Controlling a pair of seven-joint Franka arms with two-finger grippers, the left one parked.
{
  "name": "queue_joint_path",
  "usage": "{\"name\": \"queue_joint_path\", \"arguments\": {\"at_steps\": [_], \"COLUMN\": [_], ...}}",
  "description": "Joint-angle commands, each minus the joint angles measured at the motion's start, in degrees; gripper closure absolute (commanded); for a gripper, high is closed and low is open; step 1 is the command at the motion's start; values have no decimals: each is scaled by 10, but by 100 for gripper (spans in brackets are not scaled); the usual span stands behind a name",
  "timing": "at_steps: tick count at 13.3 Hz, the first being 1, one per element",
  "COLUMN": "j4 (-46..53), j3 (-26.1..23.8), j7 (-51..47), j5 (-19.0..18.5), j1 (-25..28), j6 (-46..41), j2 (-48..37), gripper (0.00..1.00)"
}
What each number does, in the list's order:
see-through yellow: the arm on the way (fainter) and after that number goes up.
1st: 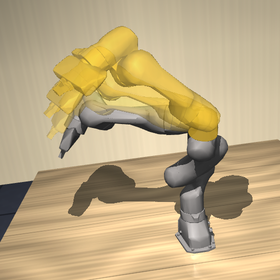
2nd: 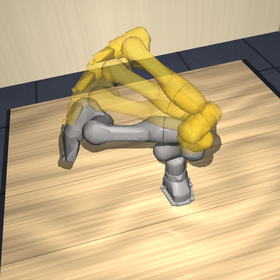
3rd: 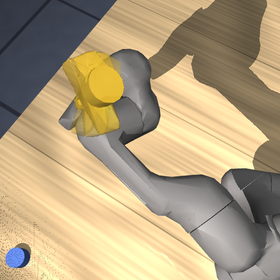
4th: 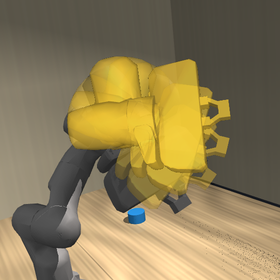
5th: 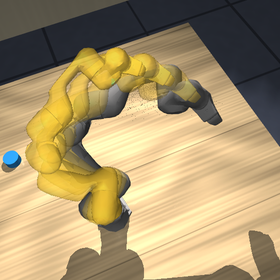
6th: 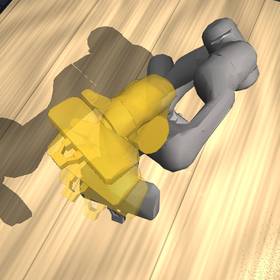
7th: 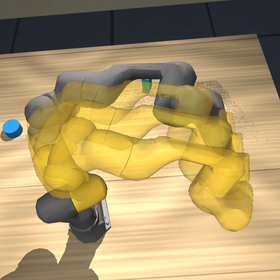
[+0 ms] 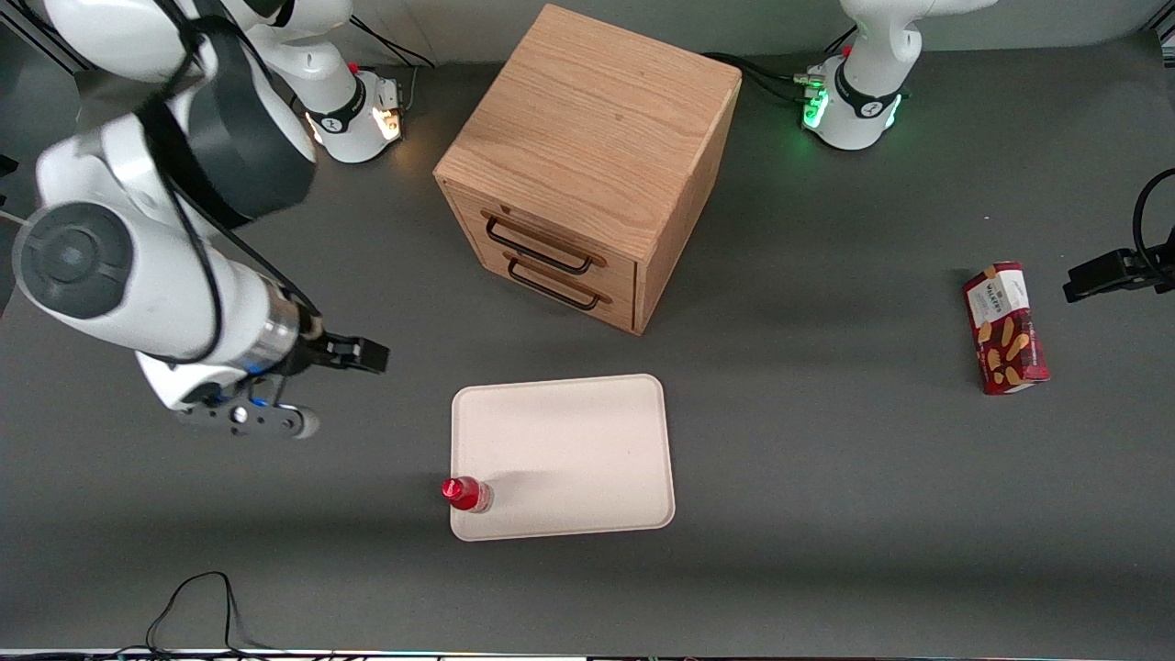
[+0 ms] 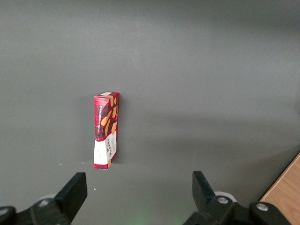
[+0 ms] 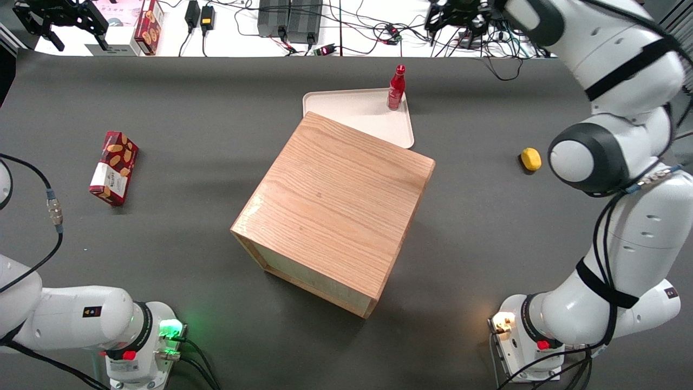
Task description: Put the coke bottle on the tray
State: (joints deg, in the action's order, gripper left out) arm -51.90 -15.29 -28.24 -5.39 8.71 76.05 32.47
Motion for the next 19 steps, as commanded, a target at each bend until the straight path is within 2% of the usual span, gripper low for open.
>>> {"name": "queue_joint_path", "arguments": {"at_steps": [1, 2, 5, 10, 12, 14, 19], "j4": [-148, -212, -305, -435, -494, -500, -485], "j3": [1, 5, 81, 141, 170, 206, 221], "j7": [82, 139, 249, 288, 289, 289, 310], "j5": [35, 44, 65, 65, 65, 63, 65], "j1": [-54, -79, -81, -78, -56, -20, -21], "j6": [6, 10, 18, 67, 104, 108, 96], "j2": [-120, -176, -260, -358, -394, -396, -386], "gripper": [0, 0, 0, 0, 0, 0, 0]}}
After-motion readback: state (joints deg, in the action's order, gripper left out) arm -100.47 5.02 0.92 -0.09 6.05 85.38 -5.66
